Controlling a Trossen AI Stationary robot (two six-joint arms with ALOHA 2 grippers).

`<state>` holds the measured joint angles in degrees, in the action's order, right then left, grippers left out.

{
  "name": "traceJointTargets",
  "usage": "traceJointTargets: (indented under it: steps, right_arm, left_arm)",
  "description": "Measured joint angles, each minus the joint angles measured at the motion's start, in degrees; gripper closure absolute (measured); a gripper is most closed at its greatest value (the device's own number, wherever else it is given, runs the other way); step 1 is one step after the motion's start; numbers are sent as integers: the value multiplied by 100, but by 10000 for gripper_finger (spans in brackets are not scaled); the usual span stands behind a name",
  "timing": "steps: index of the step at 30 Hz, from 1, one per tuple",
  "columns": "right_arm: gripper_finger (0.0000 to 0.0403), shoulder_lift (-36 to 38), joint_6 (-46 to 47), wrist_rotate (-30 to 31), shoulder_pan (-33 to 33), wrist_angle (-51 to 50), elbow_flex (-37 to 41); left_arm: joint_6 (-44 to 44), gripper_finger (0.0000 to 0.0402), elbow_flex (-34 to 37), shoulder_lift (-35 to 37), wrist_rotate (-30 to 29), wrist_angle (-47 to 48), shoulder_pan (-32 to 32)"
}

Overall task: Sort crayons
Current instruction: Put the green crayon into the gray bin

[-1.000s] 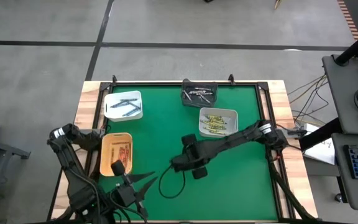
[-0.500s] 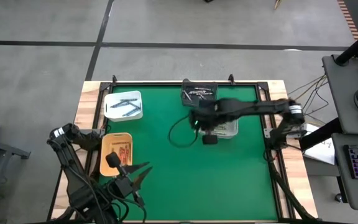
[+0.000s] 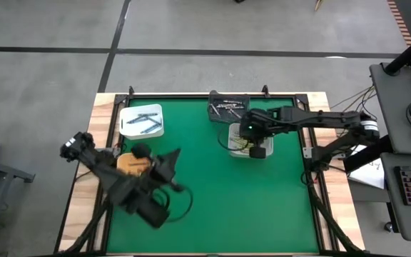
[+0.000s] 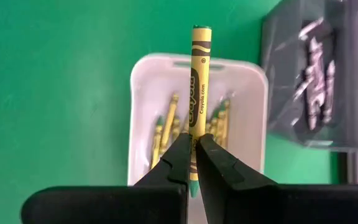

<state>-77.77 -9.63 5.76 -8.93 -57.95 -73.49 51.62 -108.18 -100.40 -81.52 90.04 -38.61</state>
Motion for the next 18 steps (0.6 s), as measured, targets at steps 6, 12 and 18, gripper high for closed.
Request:
traceJointTargets:
  steps: [6,12,18]
  right_arm:
    - [390,516,309,24,-2,360,867]
    - [390,640,423,100,-13,1098,1615]
    - [390,403,468,179,-213,1707,1967]
  left_arm:
    - [-762,401,0,217,103,0,1020]
    - [-1502,401,2,338,171,0,2074]
    - [-2398,401,7,475,513,-175,3058]
